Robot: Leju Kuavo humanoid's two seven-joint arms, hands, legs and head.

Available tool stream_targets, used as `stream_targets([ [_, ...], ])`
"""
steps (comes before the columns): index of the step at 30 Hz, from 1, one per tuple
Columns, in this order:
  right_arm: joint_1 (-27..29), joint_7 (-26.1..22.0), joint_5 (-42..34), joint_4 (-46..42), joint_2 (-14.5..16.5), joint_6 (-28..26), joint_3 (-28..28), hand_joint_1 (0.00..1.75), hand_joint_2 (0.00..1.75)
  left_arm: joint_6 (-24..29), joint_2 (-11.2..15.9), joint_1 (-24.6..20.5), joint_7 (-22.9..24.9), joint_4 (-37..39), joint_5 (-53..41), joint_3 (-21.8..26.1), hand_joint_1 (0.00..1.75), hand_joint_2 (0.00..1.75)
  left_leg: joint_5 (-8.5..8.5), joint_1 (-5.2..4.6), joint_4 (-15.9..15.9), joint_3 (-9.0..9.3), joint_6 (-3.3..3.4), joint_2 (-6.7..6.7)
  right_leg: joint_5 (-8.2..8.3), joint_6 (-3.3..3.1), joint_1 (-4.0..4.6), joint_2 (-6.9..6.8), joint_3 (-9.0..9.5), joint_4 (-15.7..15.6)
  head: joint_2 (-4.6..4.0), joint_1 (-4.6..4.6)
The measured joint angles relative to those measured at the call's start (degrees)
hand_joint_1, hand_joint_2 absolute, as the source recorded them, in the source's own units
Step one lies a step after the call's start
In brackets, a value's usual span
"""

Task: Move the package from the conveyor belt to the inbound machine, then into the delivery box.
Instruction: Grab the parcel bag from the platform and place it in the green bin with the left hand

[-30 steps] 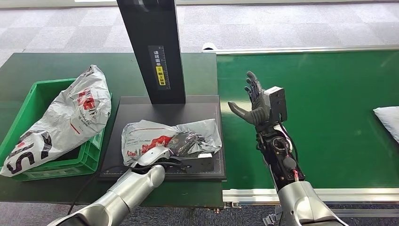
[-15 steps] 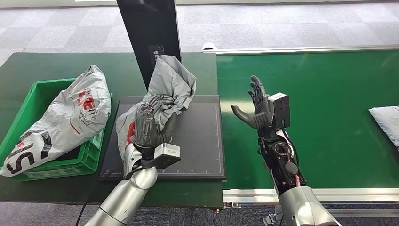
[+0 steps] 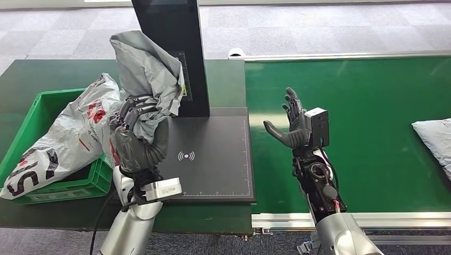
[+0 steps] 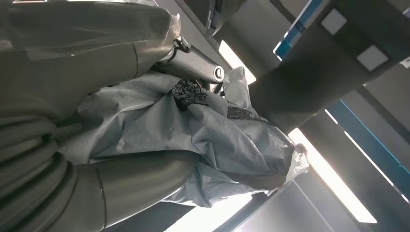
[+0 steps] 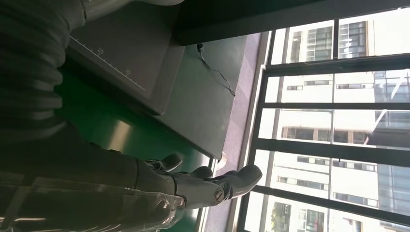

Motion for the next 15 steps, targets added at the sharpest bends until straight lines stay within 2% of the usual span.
stream_targets([
  [7,0.33,0.00,0.00,-0.30,-0.03,-0.40,0.00,0.00,1.75,0.00,-1.92,0.46,0.00,-9.57,-8.21,5.16,1.75,1.75,0.01,0.00,0.00,0.01,-0.01,0.00,0.00,0.00,0.01,0.01,0.00,0.00,0.00,-0.02],
  [11,0.35,0.00,0.00,-0.54,0.09,-0.63,0.00,0.00,1.75,0.00,-2.40,-0.66,0.00,-15.12,-10.64,9.98,1.75,1.75,0.01,0.01,0.00,0.01,-0.01,0.01,0.00,0.00,0.02,0.00,0.00,0.00,0.00,-0.01],
  [15,0.27,0.00,-0.01,-0.63,0.23,-0.77,0.01,0.00,1.75,0.00,-2.73,-2.70,0.00,-17.58,-12.21,14.48,1.75,1.75,0.01,0.01,-0.01,0.00,-0.01,0.01,0.00,0.00,0.01,0.00,0.01,0.00,0.00,-0.02],
])
